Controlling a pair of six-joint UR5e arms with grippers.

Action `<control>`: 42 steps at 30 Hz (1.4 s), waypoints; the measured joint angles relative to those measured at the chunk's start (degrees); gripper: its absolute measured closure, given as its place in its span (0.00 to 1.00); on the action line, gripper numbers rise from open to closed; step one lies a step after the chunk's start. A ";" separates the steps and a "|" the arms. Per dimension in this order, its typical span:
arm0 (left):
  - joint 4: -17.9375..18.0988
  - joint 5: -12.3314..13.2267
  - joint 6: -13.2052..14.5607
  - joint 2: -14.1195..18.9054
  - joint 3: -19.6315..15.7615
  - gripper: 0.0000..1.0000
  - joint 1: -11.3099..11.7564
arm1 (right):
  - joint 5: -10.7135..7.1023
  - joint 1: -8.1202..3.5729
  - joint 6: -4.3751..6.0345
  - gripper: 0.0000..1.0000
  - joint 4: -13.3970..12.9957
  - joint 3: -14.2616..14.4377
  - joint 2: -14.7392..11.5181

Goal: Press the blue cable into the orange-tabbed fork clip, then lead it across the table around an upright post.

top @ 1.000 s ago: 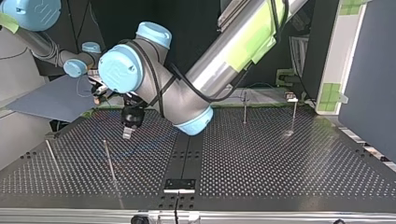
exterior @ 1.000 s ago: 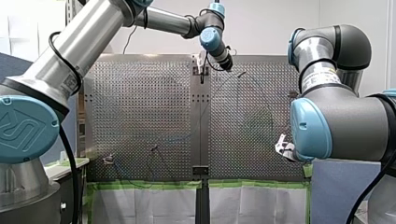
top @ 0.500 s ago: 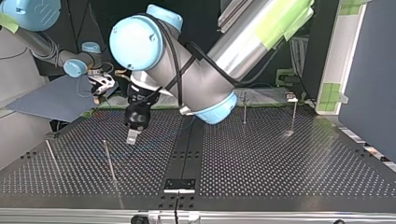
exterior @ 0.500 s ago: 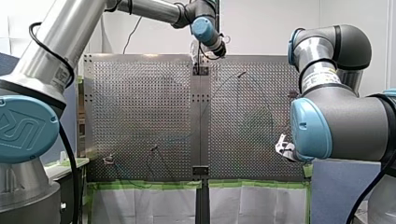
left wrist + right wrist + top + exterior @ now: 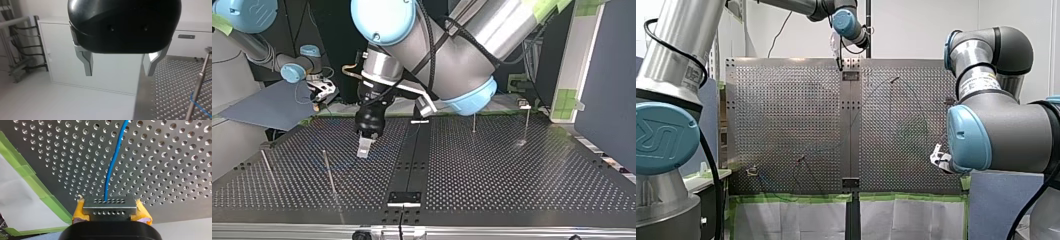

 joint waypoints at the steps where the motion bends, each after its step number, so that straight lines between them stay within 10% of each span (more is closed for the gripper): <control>1: 0.62 -0.05 -0.16 0.63 -0.65 0.00 0.02 | 0.00 0.02 -0.02 1.00 0.03 0.00 0.00; 22: 11.91 1.84 -7.00 11.36 -11.90 0.00 0.63 | 0.02 0.14 -1.45 1.00 0.22 -0.17 -0.03; 42: 23.31 1.55 -10.34 11.63 -23.30 0.00 1.33 | 0.02 0.72 -2.00 1.00 0.40 -0.19 -0.06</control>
